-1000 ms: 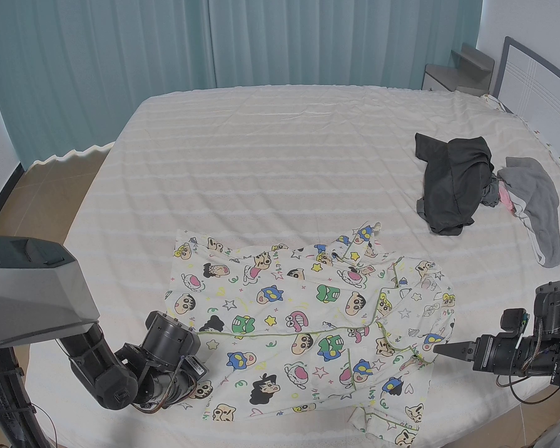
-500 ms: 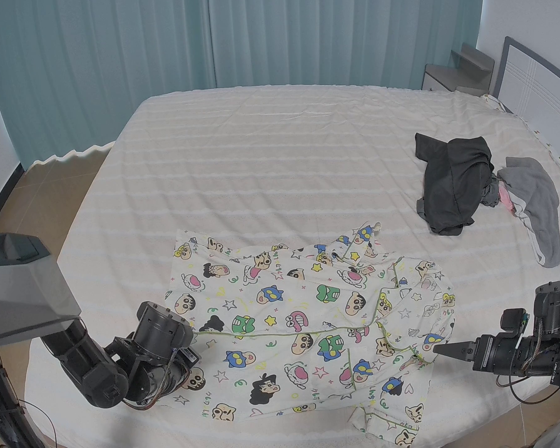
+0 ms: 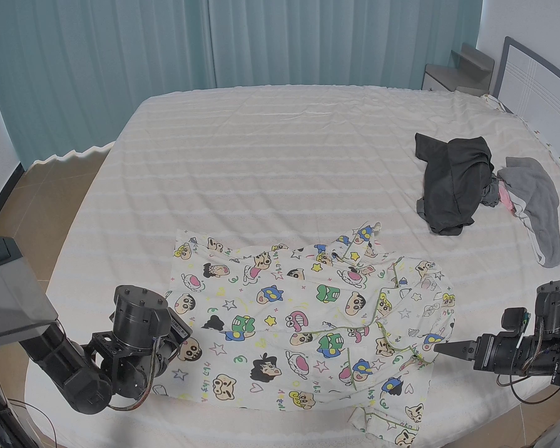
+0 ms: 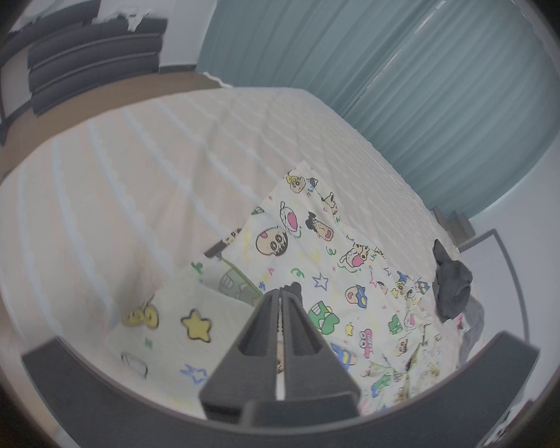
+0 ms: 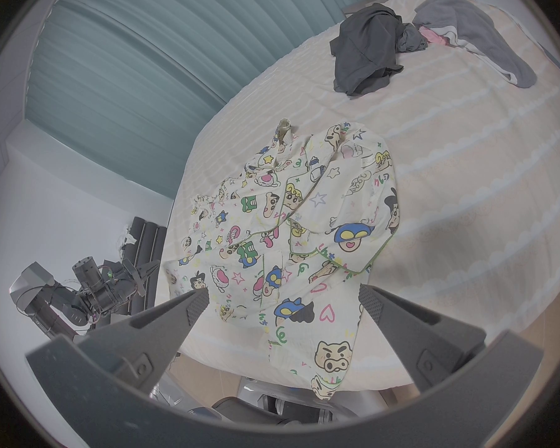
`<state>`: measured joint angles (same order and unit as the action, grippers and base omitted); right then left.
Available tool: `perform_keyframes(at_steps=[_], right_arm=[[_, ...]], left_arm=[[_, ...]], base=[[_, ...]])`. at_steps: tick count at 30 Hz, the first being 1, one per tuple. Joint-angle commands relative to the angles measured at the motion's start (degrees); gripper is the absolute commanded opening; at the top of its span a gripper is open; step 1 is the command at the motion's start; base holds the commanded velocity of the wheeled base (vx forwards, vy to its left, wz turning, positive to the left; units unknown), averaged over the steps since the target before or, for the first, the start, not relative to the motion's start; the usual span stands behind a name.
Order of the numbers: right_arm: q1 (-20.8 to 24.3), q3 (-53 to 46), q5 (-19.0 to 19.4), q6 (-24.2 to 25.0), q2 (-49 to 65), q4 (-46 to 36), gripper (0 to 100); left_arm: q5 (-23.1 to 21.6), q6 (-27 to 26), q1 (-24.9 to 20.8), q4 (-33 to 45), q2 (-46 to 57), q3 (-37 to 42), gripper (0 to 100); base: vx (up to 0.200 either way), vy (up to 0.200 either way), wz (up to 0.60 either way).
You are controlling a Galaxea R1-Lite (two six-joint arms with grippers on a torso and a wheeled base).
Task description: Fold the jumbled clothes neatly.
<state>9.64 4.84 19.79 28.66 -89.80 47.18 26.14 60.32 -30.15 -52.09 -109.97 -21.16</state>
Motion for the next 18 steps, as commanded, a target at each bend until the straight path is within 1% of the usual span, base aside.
perform_keyframes(at_steps=[1,3,6,8,10,12,14,15,17,18], right_arm=[[0.0,0.0,0.0,0.0,0.1,0.0,100],[0.0,-0.1,0.0,0.0,0.1,0.0,100],[0.0,0.0,0.0,0.0,0.1,0.0,100],[0.0,-0.1,0.0,0.0,0.1,0.0,100],[0.0,-0.1,0.0,0.0,0.1,0.0,100],[0.0,-0.2,0.0,0.0,0.1,0.0,100],[0.0,-0.2,0.0,-0.1,0.2,0.0,100],[0.0,-0.2,0.0,0.0,0.2,0.0,100],[0.0,-0.2,0.0,0.0,0.2,0.0,100],[0.0,-0.2,0.0,-0.1,0.2,0.0,100]], left_arm=[[3.4,-4.9,0.0,-3.2,0.0,3.1,0],[4.3,-6.1,0.0,-4.6,-1.0,3.7,0],[4.6,-6.1,0.0,-5.6,-3.4,3.6,0],[4.7,-6.0,0.3,-9.0,-7.6,3.5,0],[4.5,-6.0,0.4,-14.1,-10.7,3.8,0],[4.4,-6.4,0.5,-18.7,-13.3,5.3,0],[4.1,-7.4,0.4,-21.4,-14.7,7.1,0],[3.4,-8.0,0.5,-22.3,-14.7,8.2,0],[0.5,-8.0,1.0,-23.2,-14.7,9.3,0],[-1.4,-7.9,1.9,-23.2,-14.0,9.6,0]], base=[[0.000,0.000,0.00],[0.000,0.000,0.00],[0.000,0.000,0.00],[0.000,0.000,0.00],[0.000,0.000,0.00],[0.000,0.000,0.00],[0.000,0.000,0.00],[0.000,0.000,0.00],[0.000,0.000,0.00],[0.000,0.000,0.00]])
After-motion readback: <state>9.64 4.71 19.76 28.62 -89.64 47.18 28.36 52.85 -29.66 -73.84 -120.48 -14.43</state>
